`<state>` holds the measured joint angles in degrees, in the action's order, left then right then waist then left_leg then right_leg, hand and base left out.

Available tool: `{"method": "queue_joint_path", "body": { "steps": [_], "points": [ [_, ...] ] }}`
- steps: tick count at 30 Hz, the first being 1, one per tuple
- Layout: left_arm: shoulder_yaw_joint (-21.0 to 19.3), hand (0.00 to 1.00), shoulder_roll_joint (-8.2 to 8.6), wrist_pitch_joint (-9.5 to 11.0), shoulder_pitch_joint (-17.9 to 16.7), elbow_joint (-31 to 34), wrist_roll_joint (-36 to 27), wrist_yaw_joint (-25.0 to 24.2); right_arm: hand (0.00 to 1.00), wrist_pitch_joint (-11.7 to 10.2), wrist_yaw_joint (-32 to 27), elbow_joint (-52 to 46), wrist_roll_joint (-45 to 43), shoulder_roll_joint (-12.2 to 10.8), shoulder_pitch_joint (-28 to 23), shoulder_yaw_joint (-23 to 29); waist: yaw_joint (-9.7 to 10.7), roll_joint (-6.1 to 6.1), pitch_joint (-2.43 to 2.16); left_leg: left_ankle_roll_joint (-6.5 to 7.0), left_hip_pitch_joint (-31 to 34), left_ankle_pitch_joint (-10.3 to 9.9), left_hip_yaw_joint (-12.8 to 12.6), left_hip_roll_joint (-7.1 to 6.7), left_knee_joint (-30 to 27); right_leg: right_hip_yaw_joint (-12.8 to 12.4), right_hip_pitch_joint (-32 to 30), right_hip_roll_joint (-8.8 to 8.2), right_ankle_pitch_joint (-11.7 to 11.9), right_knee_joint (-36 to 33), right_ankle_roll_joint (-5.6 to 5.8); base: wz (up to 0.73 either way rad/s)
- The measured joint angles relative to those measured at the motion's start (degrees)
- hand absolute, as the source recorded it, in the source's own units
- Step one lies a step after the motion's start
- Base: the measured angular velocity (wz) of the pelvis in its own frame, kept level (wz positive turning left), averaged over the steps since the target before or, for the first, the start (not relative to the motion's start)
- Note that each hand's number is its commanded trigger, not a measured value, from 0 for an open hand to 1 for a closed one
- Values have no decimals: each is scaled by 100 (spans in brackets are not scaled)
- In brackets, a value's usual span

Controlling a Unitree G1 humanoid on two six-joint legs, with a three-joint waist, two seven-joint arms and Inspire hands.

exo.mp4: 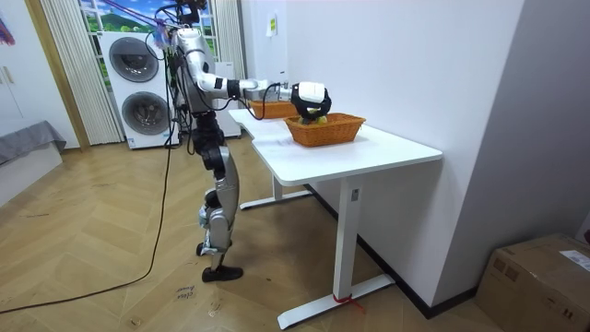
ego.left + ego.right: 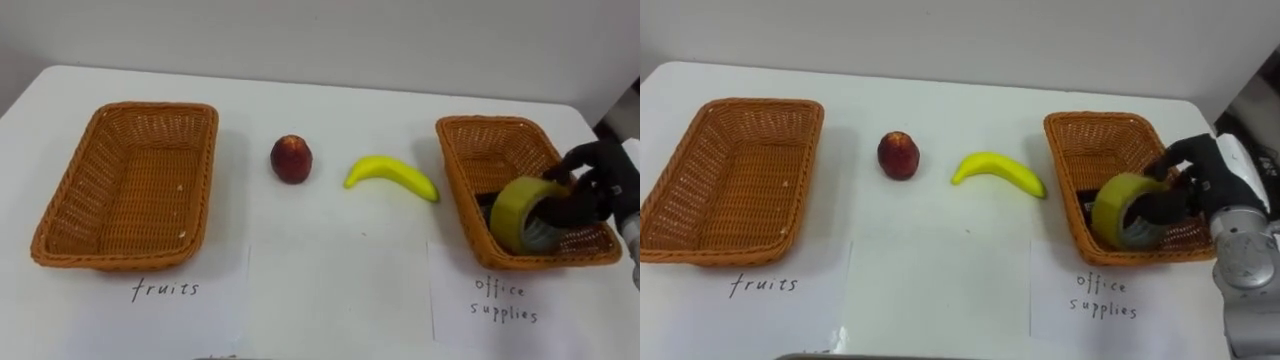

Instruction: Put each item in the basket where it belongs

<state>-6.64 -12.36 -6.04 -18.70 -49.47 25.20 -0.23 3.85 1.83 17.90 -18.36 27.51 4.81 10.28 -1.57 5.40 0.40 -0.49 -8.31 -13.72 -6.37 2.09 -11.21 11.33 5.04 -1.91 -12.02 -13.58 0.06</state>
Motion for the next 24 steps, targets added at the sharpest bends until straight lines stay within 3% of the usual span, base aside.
{"method": "queue_joint_path", "body": {
  "steps": [24],
  "points": [
    [-10, 0, 0, -104, 42, 20, 20, -66, 0, 4, 25, -68, -241, 2, 152, 0, -8, 45, -35, -2, -4, 0, -52, 16, 11, -12, -12, 13, 6, 11, -11, 0]
  ]
}}
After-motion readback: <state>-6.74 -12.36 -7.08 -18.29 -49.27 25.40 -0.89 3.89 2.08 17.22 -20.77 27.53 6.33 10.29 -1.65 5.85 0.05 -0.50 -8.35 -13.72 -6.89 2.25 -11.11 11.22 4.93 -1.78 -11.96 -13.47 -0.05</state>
